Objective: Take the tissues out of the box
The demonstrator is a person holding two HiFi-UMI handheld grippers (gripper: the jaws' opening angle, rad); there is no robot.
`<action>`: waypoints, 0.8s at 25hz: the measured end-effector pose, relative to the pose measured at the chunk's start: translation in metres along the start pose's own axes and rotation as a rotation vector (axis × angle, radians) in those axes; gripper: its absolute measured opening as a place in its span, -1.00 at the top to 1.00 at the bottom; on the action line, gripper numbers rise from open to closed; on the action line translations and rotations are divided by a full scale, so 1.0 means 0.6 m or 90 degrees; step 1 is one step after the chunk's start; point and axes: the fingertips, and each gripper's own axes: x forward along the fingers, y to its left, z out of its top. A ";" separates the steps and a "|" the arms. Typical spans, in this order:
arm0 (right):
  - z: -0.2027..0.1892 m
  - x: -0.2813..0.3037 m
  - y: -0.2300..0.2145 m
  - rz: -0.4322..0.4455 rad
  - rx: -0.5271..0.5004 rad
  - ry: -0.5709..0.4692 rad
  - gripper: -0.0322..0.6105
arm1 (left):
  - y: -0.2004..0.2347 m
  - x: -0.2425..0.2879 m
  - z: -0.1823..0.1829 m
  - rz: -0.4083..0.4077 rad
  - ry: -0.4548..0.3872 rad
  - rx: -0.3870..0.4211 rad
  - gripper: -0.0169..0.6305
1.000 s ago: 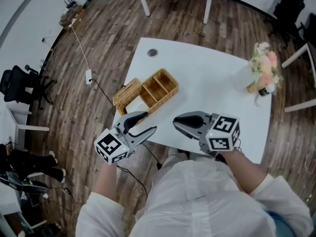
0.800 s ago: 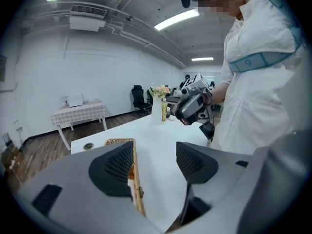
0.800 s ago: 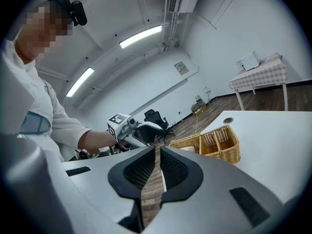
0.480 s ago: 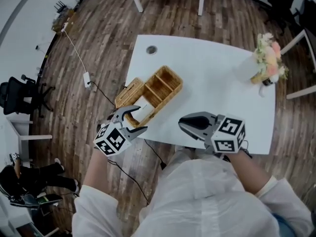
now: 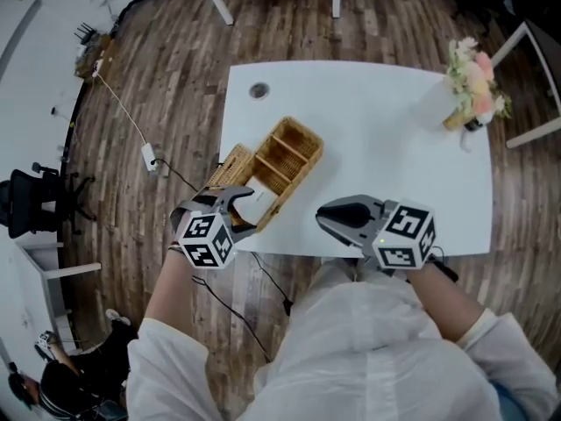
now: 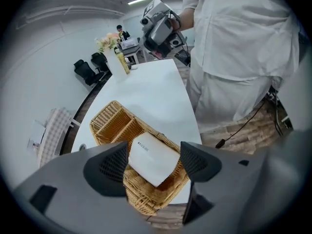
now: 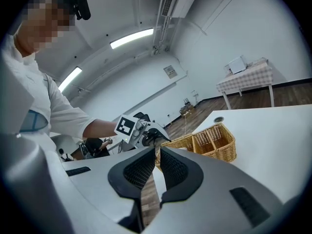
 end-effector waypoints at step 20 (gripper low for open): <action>-0.001 0.008 -0.006 -0.059 0.029 -0.041 0.79 | -0.003 0.060 -0.057 -0.093 0.131 0.197 -0.50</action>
